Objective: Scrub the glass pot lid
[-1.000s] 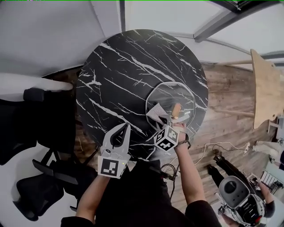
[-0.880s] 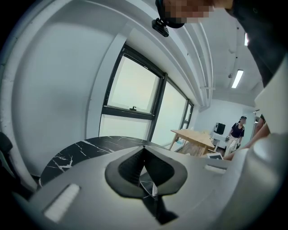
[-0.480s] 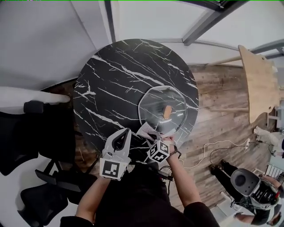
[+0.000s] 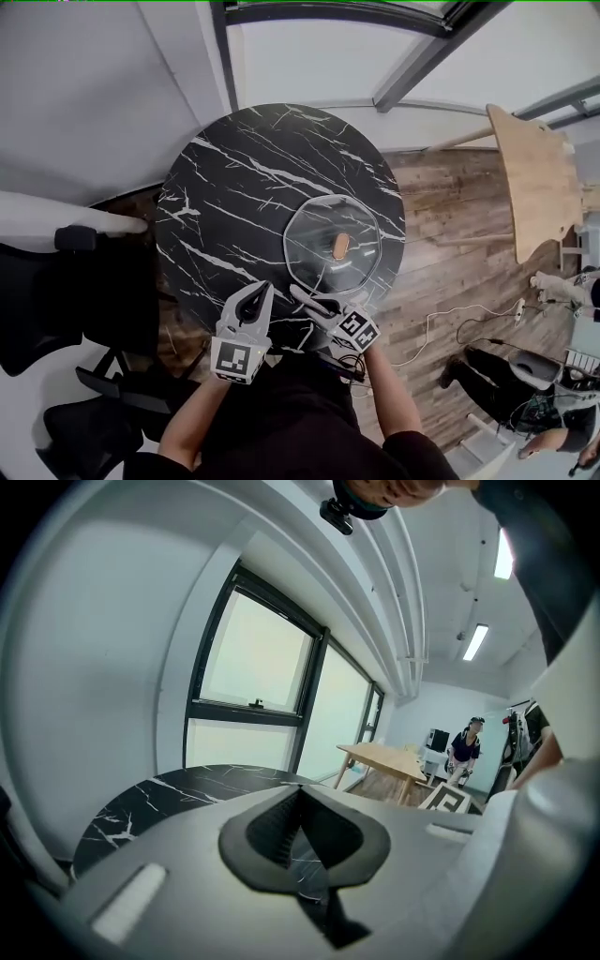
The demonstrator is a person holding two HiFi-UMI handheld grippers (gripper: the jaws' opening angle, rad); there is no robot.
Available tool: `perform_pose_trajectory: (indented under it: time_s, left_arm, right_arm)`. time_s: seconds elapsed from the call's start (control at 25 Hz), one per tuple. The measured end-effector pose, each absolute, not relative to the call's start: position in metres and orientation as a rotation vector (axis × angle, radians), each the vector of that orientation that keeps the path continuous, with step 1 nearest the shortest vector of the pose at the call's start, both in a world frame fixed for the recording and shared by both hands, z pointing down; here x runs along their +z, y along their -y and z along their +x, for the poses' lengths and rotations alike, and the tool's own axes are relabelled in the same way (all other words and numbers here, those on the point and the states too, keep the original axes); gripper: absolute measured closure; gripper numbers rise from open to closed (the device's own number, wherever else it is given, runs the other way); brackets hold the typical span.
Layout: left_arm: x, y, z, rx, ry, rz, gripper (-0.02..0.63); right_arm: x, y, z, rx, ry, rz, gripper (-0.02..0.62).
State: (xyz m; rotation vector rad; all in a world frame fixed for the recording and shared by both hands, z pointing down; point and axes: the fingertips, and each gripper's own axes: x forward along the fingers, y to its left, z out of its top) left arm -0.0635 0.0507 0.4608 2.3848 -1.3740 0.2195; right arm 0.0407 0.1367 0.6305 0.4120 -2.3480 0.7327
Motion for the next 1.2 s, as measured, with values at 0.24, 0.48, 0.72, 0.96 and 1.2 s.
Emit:
perform_pose_trajectory:
  time_s: [0.24, 0.48, 0.72, 0.96, 1.2]
  left_arm:
    - [0.459, -0.05, -0.047, 0.228, 1.383, 2.392, 0.603]
    - [0.45, -0.045, -0.022, 0.218, 1.398, 2.398, 0.603]
    - [0.441, -0.04, 0.001, 0.209, 1.403, 2.379, 0.603]
    - [0.438, -0.037, 0.009, 0.237, 1.409, 2.392, 0.603]
    - [0.439, -0.035, 0.008, 0.241, 1.413, 2.373, 0.603]
  right_arm:
    - [0.57, -0.098, 0.071, 0.583, 2.55, 0.665, 0.518]
    - [0.561, -0.038, 0.114, 0.161, 2.383, 0.921, 0.519]
    - [0.582, 0.007, 0.137, -0.089, 2.217, 0.915, 0.52]
    - [0.62, 0.016, 0.135, -0.22, 2.104, 0.78, 0.52]
    - [0.632, 0.006, 0.136, -0.238, 2.064, 0.734, 0.52]
